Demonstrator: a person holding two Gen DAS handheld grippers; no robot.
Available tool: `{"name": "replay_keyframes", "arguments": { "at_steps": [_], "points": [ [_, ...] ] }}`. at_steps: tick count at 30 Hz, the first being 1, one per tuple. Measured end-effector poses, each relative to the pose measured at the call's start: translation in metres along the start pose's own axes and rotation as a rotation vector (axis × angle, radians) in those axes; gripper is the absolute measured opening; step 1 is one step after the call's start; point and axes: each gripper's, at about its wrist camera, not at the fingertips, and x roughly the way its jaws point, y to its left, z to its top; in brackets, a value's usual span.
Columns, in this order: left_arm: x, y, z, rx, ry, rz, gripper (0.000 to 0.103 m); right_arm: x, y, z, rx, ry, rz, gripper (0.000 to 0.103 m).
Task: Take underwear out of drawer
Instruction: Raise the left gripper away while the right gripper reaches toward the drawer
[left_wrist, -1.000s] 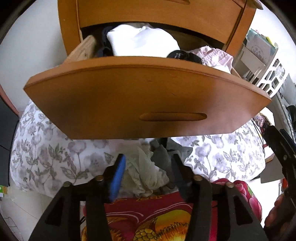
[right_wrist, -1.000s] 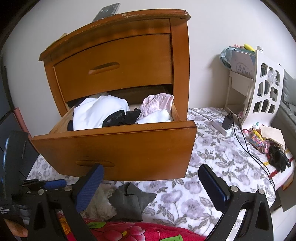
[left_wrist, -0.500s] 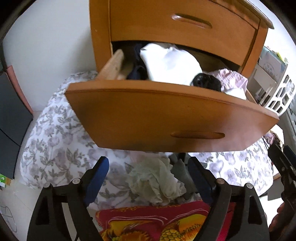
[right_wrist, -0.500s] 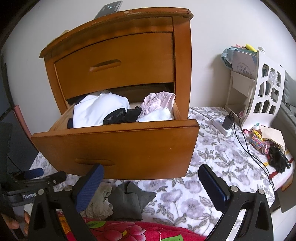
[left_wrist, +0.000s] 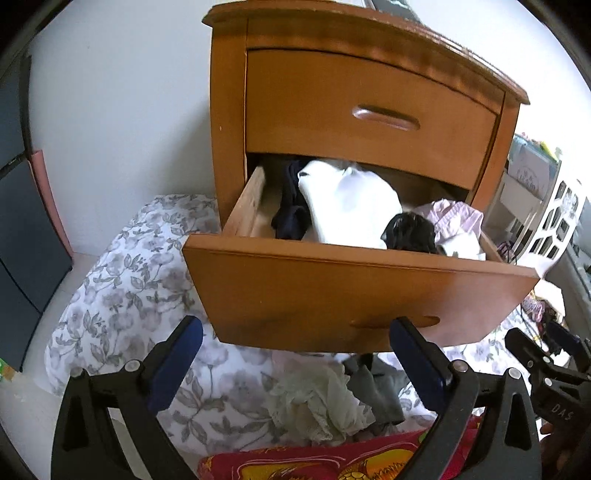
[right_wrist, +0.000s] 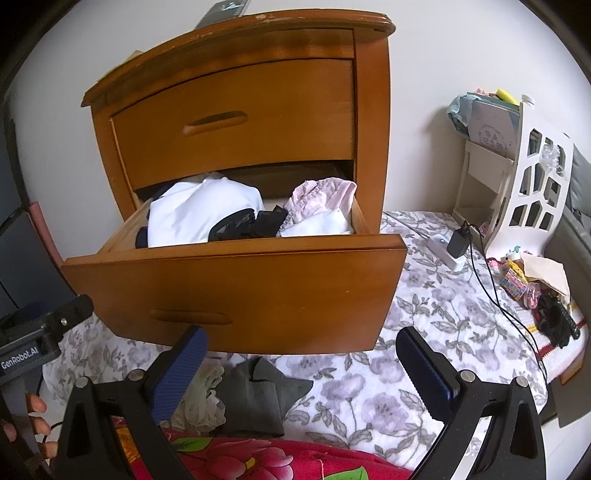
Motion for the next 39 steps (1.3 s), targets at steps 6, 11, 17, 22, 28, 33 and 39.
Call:
{"name": "replay_keyframes", "arguments": {
  "at_steps": [6,11,17,22,28,33,39],
  "points": [
    [-0.004,-0.003,-0.003,0.034,-0.042,-0.011,0.101,-0.004,-0.001,0.001,0.001,-0.023,0.033,0.103],
    [-0.013,-0.005,-0.003,0.053,-0.088,-0.045,0.101,-0.015,0.000,0.006,-0.001,-0.091,0.091,0.103],
    [-0.021,-0.003,-0.001,0.049,-0.141,-0.066,0.101,-0.009,0.006,0.007,-0.025,-0.068,0.132,0.103],
    [-0.016,0.005,-0.005,0.007,-0.114,-0.126,0.101,-0.005,0.008,0.006,-0.030,-0.052,0.123,0.103],
    [-0.020,0.007,-0.007,-0.005,-0.136,-0.110,0.101,-0.005,0.011,0.007,-0.047,-0.057,0.117,0.103],
    [-0.021,0.003,-0.008,0.012,-0.146,-0.081,0.101,-0.004,0.013,0.009,-0.056,-0.053,0.129,0.103],
    [-0.022,0.002,-0.008,0.021,-0.157,-0.057,0.101,0.002,0.006,0.015,-0.014,-0.019,0.177,0.103]
  ]
}}
